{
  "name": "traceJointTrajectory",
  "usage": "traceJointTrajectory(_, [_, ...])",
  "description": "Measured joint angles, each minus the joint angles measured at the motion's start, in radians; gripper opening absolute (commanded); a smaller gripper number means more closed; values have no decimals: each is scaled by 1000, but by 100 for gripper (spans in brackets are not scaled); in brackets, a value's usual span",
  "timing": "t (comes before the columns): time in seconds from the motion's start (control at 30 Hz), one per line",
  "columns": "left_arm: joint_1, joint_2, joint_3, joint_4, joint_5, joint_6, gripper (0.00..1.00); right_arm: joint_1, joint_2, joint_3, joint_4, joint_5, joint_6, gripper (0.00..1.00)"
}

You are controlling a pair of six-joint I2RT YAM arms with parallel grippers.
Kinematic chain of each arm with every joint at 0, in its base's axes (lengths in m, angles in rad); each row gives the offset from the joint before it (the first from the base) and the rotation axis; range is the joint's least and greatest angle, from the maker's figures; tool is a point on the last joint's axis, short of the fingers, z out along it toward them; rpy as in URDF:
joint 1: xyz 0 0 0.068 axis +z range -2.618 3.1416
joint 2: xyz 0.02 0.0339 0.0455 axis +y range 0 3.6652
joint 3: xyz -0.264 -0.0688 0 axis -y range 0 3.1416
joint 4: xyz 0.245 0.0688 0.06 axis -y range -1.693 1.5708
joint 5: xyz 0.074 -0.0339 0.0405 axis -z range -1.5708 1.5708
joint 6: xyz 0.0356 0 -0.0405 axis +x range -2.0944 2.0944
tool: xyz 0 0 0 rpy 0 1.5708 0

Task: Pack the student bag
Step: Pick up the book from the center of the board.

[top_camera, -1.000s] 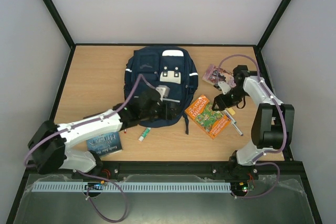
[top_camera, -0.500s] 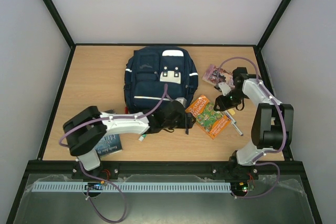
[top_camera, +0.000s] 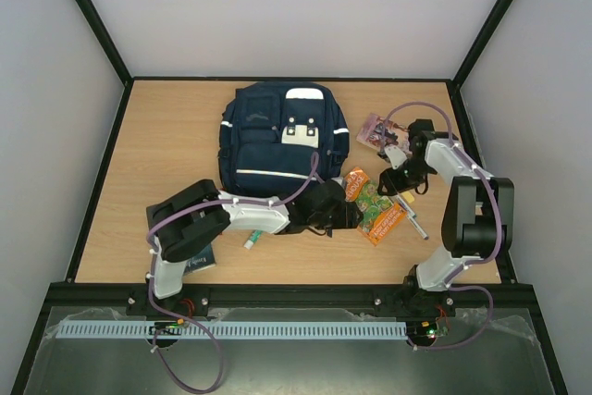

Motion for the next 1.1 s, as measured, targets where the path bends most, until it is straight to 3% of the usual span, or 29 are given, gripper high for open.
traceJointTrajectory(0.2, [0, 21, 2, -10, 11, -3, 77, 0, 47, 0, 14, 1, 0, 45])
traceJointTrajectory(0.83, [46, -20, -85, -6, -17, 18, 78, 1, 51, -99, -1, -26, 18, 35])
traceJointTrajectory(1.1, [71, -122, -113, -129, -109, 45, 78, 11, -20, -144, -127, -2, -21, 42])
